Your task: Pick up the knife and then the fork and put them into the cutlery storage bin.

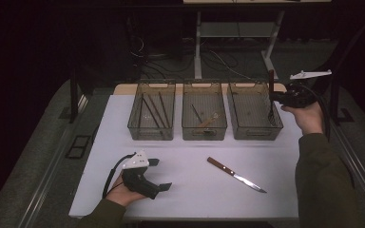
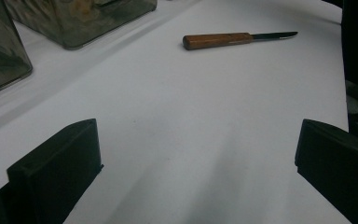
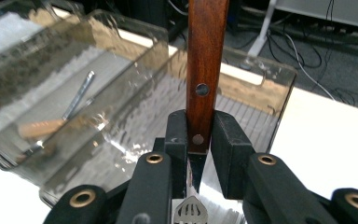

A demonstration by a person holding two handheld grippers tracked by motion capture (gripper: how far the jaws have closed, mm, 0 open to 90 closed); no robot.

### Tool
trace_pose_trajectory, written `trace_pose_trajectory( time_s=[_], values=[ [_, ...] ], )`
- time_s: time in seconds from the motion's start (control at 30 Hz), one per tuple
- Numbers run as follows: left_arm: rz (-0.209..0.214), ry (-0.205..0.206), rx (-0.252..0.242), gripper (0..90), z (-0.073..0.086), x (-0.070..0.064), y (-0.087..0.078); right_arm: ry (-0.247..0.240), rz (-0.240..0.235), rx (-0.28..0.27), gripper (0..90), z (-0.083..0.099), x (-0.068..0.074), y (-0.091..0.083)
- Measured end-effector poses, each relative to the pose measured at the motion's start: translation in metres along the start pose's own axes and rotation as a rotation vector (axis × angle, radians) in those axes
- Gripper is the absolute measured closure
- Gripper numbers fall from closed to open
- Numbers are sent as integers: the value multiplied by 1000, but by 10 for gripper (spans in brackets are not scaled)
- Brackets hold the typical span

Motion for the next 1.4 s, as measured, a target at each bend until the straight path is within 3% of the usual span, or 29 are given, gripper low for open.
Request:
trace_pose_trajectory(
  time_s=[0.4,0.6,0.63,0.67,0.7,0.87,0.97,1.13,1.4],
  values=[
    [8,1,4,0,0,0,1,20,10,137,764,32,-6,19],
    [10,2,3,0,0,-1,1,27,0,135,750,35,-4,26],
    [10,1,5,0,0,-1,1,33,-3,137,708,36,-3,28],
    [11,2,6,0,0,-1,1,26,2,129,594,35,-1,30],
    [11,3,5,0,0,-1,1,32,11,122,561,34,0,30],
    [13,4,2,0,0,-1,0,56,-42,100,425,31,9,27],
    [12,4,1,0,0,-1,1,37,-70,104,389,30,16,21],
    [13,5,4,0,-1,-2,1,40,-113,65,337,29,28,8],
    [11,2,4,0,-1,-3,1,-4,-180,30,254,35,54,-16]
  ],
)
Point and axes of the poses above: each handheld gripper's, and its own axes: y roughly forward along the jaws, z roughly out of its underside, x roughly to its left, the point moved 3 cm from there along y, roughly forward along the jaws, and after that the axes turned 10 degrees about -x, right-handed, at the moved point
